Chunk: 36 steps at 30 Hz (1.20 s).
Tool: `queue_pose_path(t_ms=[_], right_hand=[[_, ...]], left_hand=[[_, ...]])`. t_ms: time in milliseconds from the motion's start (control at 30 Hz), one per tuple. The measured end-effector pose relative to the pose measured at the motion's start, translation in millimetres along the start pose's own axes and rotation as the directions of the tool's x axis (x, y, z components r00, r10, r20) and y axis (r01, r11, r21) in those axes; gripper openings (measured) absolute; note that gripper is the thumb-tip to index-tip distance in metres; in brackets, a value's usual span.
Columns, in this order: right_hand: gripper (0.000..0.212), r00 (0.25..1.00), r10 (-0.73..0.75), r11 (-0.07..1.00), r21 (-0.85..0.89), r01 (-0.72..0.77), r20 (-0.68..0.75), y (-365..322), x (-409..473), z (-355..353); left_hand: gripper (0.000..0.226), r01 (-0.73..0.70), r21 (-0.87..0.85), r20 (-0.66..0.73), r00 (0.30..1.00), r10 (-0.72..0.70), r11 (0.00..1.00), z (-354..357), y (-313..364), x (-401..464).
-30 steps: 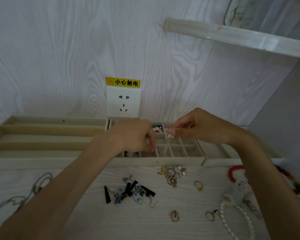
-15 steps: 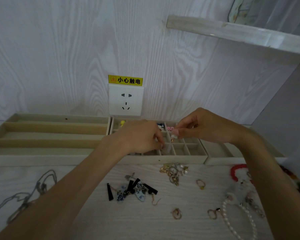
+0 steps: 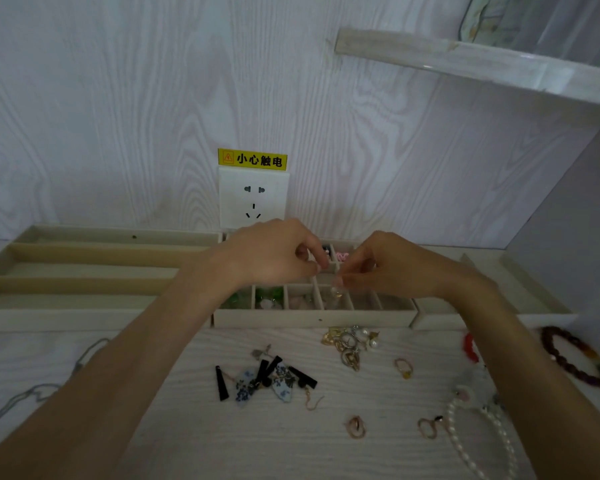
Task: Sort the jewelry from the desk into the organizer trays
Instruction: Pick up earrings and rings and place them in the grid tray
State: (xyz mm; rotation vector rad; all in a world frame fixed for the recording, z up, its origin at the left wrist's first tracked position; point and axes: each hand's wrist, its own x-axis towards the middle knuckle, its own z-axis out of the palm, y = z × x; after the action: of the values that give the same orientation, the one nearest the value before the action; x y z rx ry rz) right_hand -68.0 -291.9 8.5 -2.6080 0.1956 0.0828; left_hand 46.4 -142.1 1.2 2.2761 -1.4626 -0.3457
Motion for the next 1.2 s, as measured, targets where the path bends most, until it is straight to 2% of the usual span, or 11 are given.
queue_pose_path(t_ms=[167,333,433,533,600,767,900,1067,1200], right_hand=[[0.012,0.999,0.031,0.977,-0.210,-0.040,-0.044,3.0,3.7,6.9],[0.012,0.994,0.003,0.956,-0.291,-0.035,-0.110,-1.5,4.9,12.5],[0.014,0.991,-0.012,0.959,-0.283,-0.025,-0.131,-3.0,3.3,8.4],[0.009,0.997,-0.024,0.970,-0.244,0.004,-0.077,-3.0,-5.1,-7.8],[0.018,0.999,-0.047,0.963,-0.265,0.042,-0.011,-4.1,-10.5,-13.9],[0.045,0.997,-0.066,0.862,-0.500,0.079,0.043,-8.4,-7.9,-2.2],[0.035,0.996,-0.043,0.818,-0.570,0.078,0.075,-14.0,-8.9,-0.2],[0.040,0.998,-0.031,0.783,-0.619,0.058,0.054,-13.5,-6.6,2.1],[0.046,0.996,-0.009,0.801,-0.595,0.057,0.083,-14.0,-4.9,2.3]], left_hand=[[0.021,-0.012,0.001,-0.002,1.000,0.012,1.000,1.2,-0.8,0.4],[0.020,-0.027,0.003,0.006,1.000,0.027,1.000,-0.1,-2.8,-0.4],[0.016,-0.032,-0.004,0.015,0.999,0.032,0.999,-3.5,-4.8,-1.7],[0.019,-0.057,0.003,0.050,0.997,0.057,0.998,-6.4,-3.9,-4.8],[0.026,-0.089,0.060,0.066,0.994,0.085,0.994,-4.7,0.2,-5.7],[0.036,-0.110,0.219,0.117,0.989,0.086,0.969,7.7,10.8,-3.7],[0.035,-0.116,0.301,0.120,0.989,0.083,0.947,13.3,5.6,-3.0],[0.037,-0.124,0.290,0.140,0.986,0.086,0.949,13.9,4.6,-1.8],[0.034,-0.103,0.235,0.063,0.994,0.090,0.967,10.2,6.5,-0.9]])
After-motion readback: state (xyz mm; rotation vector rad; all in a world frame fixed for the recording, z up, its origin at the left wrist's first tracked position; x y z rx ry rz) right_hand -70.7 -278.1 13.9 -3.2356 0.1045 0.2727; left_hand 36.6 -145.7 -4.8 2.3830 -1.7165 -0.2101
